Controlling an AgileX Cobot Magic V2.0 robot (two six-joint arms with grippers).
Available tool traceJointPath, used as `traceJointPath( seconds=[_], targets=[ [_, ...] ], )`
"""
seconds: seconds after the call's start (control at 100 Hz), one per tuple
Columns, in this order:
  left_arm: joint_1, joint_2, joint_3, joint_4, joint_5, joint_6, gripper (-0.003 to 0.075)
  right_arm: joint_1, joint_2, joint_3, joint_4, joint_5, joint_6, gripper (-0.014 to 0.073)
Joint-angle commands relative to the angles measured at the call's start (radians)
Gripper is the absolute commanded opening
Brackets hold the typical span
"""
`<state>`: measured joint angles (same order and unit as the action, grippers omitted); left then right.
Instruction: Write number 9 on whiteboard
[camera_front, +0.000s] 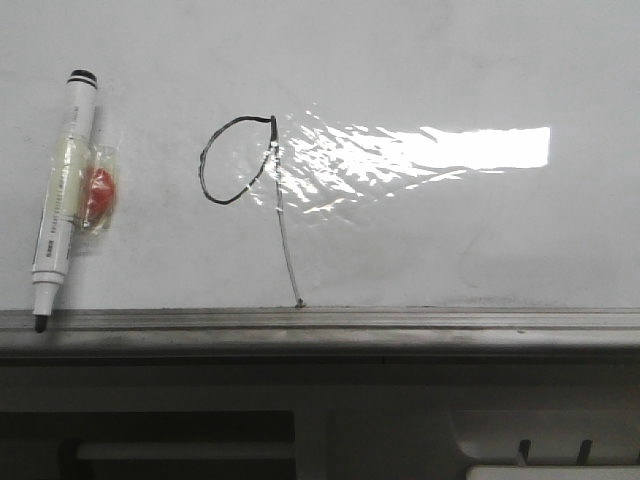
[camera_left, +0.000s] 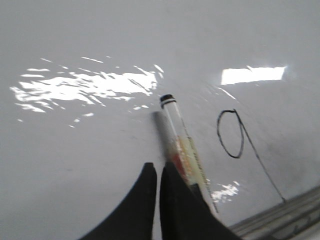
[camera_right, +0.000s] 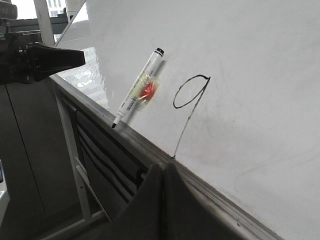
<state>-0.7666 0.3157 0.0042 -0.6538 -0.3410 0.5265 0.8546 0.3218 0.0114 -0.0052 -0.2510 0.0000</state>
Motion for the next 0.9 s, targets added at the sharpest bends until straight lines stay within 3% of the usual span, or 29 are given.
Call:
traceJointPath(
  seconds=[0.0,0.12,0.32,0.42,0.56,0.73,0.89],
  targets=[
    [0.156,-0.04,0.041,0.214,0.06,-0.185,-0.002,0.001,0.006,0.021,-0.009,-0.075,-0.01,-0.0069],
    [0.369,-0.118,0.041,0.468,0.218,-0.468,-0.002,0.001,0.006,0.021,-0.009,-0.075,-0.01,-0.0069],
    [0.645,-0.229,0.041,0.543,0.293,-0.502,-0.002,0.001,0.006,0.021,-0.009,-0.075,-0.01,-0.0069],
    [0.736,-0.281,0.041,0.633,0.316,-0.593,-0.002,0.001,0.006,0.021,-0.009,-0.075,-0.01,-0.0069],
    [0.783,-0.336,0.041,0.602,0.41,-0.634,-0.002,0.001,0.006,0.021,-0.009,-0.075,-0.01,-0.0069],
    [0.784,-0.349,0.041,0.599,0.539,-0.503,-0.002,0.001,0.006,0.021,-0.009,-0.075,-0.01,-0.0069],
    [0.778,-0.349,0.041,0.599,0.623,-0.496,-0.002,0.001,0.006,0.021,-0.009,-0.075,-0.01,-0.0069]
  ],
)
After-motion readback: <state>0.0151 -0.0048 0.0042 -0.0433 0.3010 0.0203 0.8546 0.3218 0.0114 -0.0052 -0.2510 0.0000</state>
